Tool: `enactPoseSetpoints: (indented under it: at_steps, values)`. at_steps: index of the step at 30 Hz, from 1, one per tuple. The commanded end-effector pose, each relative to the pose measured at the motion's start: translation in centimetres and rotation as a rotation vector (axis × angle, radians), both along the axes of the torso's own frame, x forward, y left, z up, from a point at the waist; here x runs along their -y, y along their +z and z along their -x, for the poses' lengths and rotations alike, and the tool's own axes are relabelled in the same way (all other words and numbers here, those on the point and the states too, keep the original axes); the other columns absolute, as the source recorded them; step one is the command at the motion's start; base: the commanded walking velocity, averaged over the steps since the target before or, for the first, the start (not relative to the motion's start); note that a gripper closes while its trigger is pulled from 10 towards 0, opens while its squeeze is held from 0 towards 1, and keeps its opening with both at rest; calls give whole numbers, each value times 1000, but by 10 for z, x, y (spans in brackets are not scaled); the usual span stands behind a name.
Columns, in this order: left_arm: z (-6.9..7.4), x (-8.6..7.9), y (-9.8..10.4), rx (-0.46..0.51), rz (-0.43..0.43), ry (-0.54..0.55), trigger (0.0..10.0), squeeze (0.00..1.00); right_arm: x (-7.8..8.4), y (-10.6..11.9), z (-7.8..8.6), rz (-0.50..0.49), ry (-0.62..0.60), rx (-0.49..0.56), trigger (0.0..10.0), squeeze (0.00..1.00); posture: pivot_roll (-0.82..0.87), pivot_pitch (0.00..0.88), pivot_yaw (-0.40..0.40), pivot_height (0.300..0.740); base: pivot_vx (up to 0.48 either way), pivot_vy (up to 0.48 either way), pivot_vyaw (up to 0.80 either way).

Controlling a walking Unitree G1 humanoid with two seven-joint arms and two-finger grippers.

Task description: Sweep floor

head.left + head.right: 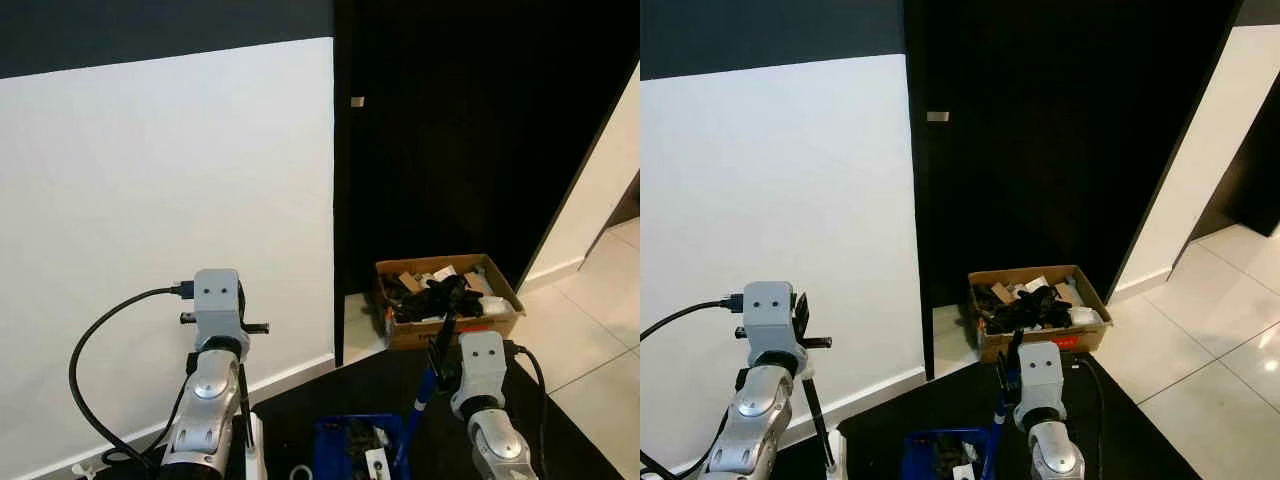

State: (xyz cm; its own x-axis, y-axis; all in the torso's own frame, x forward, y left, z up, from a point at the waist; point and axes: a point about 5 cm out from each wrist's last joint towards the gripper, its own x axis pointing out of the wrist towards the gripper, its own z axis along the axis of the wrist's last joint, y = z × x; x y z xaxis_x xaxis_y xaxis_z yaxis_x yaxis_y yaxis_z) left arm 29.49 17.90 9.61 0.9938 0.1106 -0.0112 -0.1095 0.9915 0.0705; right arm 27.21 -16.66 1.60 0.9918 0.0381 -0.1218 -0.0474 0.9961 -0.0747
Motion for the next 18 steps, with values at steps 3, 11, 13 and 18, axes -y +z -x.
enactPoseSetpoints:
  at_steps: [3,11,13,18]
  values:
    - [-2,0,10,50,-30,-6,10000,0,1,-1,0,-3,-5,-6,10000,0,-13,0,38,740,0,0,0]
    - [-2,-1,11,54,-31,-1,10000,0,-2,-1,-1,-5,3,-10,10000,0,-5,0,34,740,0,0,0]
    - [-1,-2,11,54,-32,1,10000,0,-2,-1,-1,-5,4,-10,10000,0,1,0,35,740,0,0,0]
    - [0,-3,12,56,-35,3,10000,0,-4,-1,-2,-7,7,-13,10000,0,10,0,30,740,0,0,0]
